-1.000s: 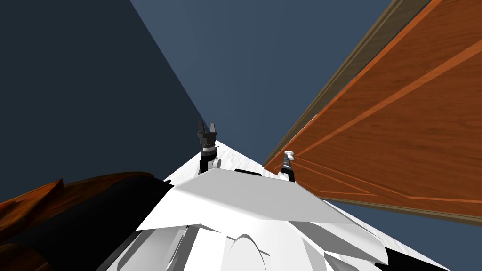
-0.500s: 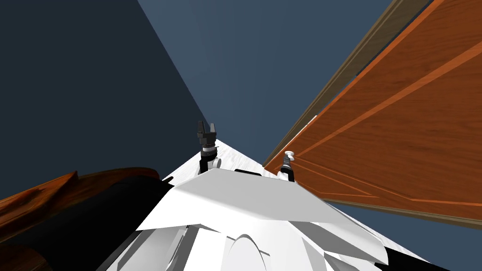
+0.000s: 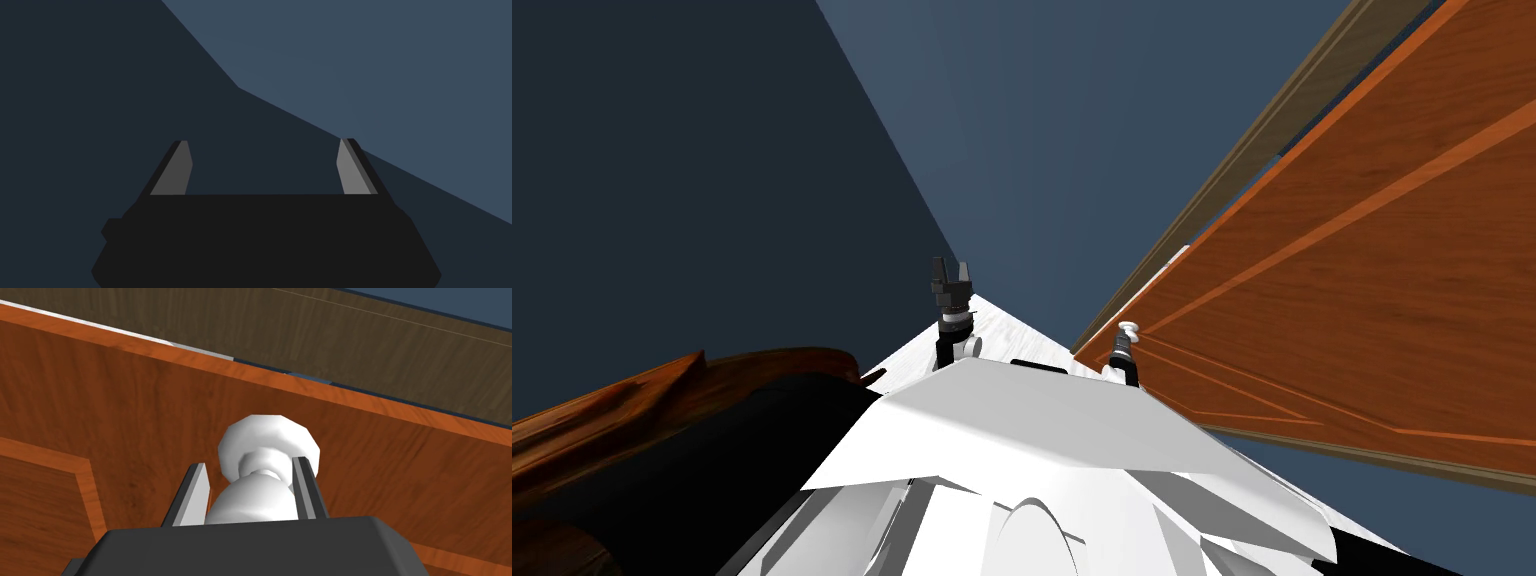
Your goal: Pull the door open
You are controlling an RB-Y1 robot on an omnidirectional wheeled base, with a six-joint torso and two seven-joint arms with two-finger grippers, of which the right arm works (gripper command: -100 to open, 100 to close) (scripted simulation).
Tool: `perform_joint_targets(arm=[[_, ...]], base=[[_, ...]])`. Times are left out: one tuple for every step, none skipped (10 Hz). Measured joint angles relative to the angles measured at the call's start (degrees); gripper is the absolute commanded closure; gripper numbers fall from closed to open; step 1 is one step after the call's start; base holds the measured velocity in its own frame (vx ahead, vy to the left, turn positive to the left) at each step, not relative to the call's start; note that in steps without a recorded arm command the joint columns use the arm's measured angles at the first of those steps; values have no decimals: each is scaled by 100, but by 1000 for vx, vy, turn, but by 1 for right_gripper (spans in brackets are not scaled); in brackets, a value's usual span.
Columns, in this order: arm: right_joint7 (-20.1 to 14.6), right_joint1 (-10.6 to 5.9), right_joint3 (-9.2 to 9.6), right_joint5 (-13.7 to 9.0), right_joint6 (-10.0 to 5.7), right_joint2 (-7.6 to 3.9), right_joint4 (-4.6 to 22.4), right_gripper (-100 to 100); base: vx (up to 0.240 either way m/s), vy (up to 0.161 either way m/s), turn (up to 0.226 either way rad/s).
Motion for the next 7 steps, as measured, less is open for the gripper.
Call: perform_joint_targets(arm=[[-120, -6, 29, -12, -33, -21, 50, 100], [-246, 2, 46, -42, -45, -6, 19, 100], [-347, -22, 62, -59, -65, -30, 58, 100], [-500, -13, 92, -89, -112, -53, 80, 100], [-654, 40, 121, -133, -74, -49, -40, 100], [-786, -43, 140, -154, -159, -79, 126, 100], [-955, -72, 178, -183, -252, -109, 223, 100]], base=[[-38, -19, 29], [-34, -10, 49], [-26, -2, 68], [-48, -2, 66], [-31, -14, 24], [-45, -27, 57], [-76, -15, 88]])
